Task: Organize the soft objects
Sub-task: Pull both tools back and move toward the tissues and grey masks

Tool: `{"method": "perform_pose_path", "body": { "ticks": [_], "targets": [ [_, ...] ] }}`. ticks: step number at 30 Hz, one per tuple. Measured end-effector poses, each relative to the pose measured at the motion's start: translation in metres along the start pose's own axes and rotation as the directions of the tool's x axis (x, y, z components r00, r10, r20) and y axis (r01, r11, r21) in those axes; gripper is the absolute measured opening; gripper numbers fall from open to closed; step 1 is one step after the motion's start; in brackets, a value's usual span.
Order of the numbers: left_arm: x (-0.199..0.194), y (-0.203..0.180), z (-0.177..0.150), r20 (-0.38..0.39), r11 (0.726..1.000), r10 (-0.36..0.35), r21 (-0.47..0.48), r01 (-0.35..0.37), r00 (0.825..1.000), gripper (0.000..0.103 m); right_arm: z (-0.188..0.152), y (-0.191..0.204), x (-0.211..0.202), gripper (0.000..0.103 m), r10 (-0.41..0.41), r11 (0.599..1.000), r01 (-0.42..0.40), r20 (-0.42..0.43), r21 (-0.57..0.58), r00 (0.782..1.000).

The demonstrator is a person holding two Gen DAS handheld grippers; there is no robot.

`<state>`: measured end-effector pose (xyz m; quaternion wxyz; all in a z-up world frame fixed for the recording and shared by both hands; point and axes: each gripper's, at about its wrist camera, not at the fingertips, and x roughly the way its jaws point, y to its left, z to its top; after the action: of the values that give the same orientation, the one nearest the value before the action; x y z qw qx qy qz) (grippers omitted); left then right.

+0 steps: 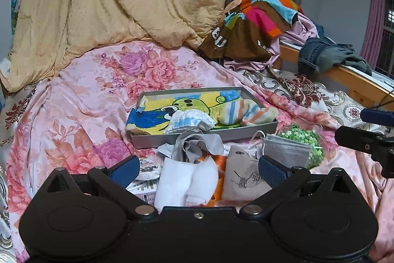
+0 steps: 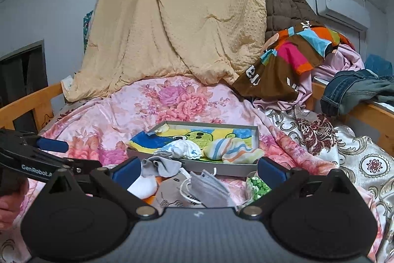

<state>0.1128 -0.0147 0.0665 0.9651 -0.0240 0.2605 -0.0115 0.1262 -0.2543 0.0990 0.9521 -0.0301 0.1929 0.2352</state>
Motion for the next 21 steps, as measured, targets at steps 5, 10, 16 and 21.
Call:
{"method": "perform_pose_path", "body": {
  "ticks": [5,10,16,21],
  "targets": [
    [-0.009,0.001,-0.007,0.003,1.0,-0.015,0.015,0.015,1.0,0.102,-0.008,0.008,-0.015,0.103,-0.016,1.0,0.016,0.02,0.009,1.0],
    [-0.018,0.004,-0.015,0.023,0.999,-0.02,0.036,0.019,1.0,0.102,-0.015,0.008,-0.026,0.103,-0.026,0.998,0.025,0.027,0.061,0.999],
    [-0.024,0.013,-0.029,0.006,0.999,-0.031,0.023,0.031,1.0,0.102,-0.026,0.011,-0.028,0.103,-0.016,0.999,0.017,-0.019,0.049,1.0],
    [-0.023,0.028,-0.048,-0.028,0.999,-0.039,-0.016,0.038,0.999,0.102,-0.036,0.017,-0.028,0.103,-0.016,0.999,0.018,-0.048,0.043,0.999]
  ]
}}
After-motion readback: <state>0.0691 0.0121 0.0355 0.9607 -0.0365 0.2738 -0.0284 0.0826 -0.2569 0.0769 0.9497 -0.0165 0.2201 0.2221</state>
